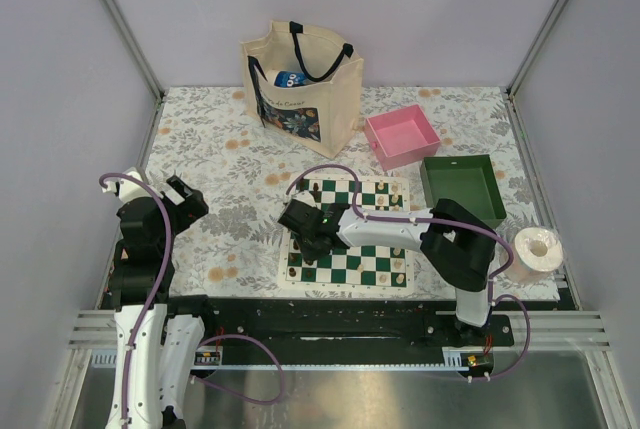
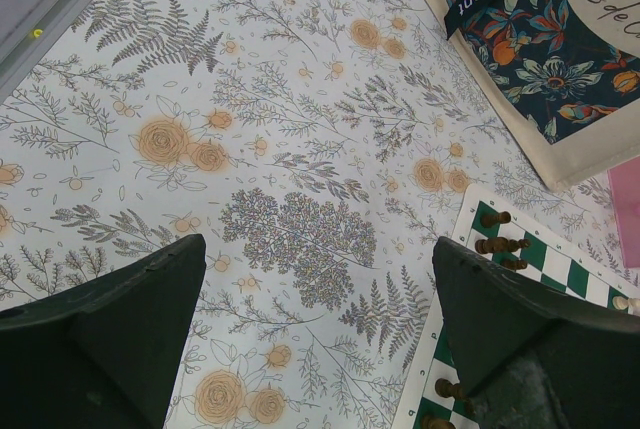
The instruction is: Set up the chess pieces on the board
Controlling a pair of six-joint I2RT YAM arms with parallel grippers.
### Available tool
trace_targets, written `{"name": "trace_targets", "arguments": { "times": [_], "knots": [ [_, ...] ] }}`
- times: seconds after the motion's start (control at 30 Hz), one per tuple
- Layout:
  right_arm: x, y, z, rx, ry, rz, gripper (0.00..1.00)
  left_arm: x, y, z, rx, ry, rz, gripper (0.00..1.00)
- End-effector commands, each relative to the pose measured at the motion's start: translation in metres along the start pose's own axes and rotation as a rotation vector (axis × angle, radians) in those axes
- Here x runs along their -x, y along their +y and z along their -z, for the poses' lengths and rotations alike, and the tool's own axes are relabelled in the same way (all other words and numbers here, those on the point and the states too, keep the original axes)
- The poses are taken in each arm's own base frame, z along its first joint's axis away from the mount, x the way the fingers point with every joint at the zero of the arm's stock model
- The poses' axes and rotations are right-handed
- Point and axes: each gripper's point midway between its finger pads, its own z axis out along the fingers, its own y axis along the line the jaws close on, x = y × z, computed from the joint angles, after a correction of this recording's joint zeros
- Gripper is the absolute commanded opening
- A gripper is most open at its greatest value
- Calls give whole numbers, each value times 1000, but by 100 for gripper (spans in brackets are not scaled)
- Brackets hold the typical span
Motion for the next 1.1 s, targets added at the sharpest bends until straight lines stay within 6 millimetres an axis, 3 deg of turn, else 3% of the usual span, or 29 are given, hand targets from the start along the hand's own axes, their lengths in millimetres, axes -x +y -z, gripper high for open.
{"name": "trace_targets", "arguments": {
  "times": [0.0,0.17,0.43,0.7,0.87,1.07],
  "knots": [
    [14,13,4,31,-45,22,26,7,-5,-1,-26,-36,8,99],
    [18,15,13,47,-67,21,39,7,-5,-1,-27,-35,8,99],
    [30,8,43,46,-136,17,44,7,-5,-1,-28,-36,8,99],
    [45,-44,81,-116,-305,-8,57,7,-5,-2,-28,-33,8,99],
    [49,-91,76,-174,-283,-116,59,7,-5,-2,-29,-31,9,99],
    [58,-117,68,-158,-263,-191,58,6,-6,-3,-31,-25,8,99]
  ]
}}
